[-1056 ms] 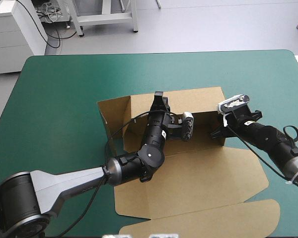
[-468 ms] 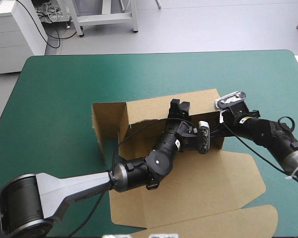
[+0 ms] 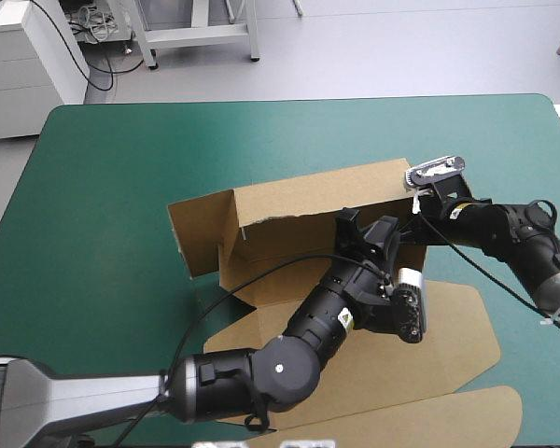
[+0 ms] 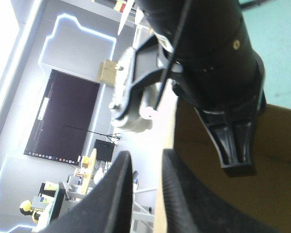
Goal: Fold the box
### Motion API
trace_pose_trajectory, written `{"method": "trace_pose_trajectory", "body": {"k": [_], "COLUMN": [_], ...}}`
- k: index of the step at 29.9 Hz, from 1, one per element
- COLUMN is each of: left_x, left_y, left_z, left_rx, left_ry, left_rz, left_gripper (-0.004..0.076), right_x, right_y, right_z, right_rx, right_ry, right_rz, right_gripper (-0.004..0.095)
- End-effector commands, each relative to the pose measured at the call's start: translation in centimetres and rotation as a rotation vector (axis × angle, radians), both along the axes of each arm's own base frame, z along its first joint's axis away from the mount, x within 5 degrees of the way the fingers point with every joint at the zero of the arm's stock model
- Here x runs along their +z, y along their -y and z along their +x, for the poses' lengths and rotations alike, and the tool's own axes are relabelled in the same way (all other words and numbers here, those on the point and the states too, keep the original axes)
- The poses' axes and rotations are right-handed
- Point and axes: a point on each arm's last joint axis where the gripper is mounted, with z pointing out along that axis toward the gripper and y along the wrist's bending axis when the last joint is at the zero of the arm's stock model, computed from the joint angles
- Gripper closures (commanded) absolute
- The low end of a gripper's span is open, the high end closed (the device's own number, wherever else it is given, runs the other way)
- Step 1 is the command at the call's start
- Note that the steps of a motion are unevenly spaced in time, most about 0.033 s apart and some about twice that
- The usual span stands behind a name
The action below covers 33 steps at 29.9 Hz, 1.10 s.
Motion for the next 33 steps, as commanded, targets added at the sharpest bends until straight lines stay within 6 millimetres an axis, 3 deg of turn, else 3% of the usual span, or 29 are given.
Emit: {"method": "trace_pose_trajectory", "body": {"k": [1,3,7,14,20,28,30,33], "left_x": [5.4,6.8,9.2,11.7,10.2,7.3,6.5,5.3], "left_y": [-3.2,-5.1,-9.7,-20.3,-27.1,-32.5,-33.7,-35.3], "left_z": [-0.9,-0.6,1.8,6.3,9.2,11.7,12.2,12.8], "left_rx": [0.051,0.096,0.224,0.491,0.77,0.886,0.918,0.961], "left_ry": [0.043,0.007,-0.072,-0.274,-0.457,-0.751,-0.806,-0.895], "left_rz": [-0.171,-0.23,-0.357,-0.659,-0.761,-0.839,-0.833,-0.837], "left_gripper": [0.0661,0.072,0.0731,0.0731,0.0731,0.0731,0.0731,0.0731], "right_x": [1.8,2.4,3.4,3.4,0.5,-2.2,-2.1,-1.8], "right_y": [0.4,0.6,0.7,0.1,-0.7,-1.7,-1.7,-1.8], "right_z": [-0.7,-0.9,-1.0,1.2,5.1,9.5,10.0,10.6], "right_rx": [-0.024,-0.042,-0.06,-0.067,-0.07,-0.06,-0.059,-0.077], "right_ry": [-0.043,-0.081,-0.173,-0.354,-0.446,-0.406,-0.357,-0.291], "right_rz": [-0.03,-0.037,-0.047,-0.067,-0.064,-0.045,-0.04,-0.018], "right_gripper": [0.0907,0.0907,0.0907,0.0908,0.0909,0.0904,0.0867,0.0695]}}
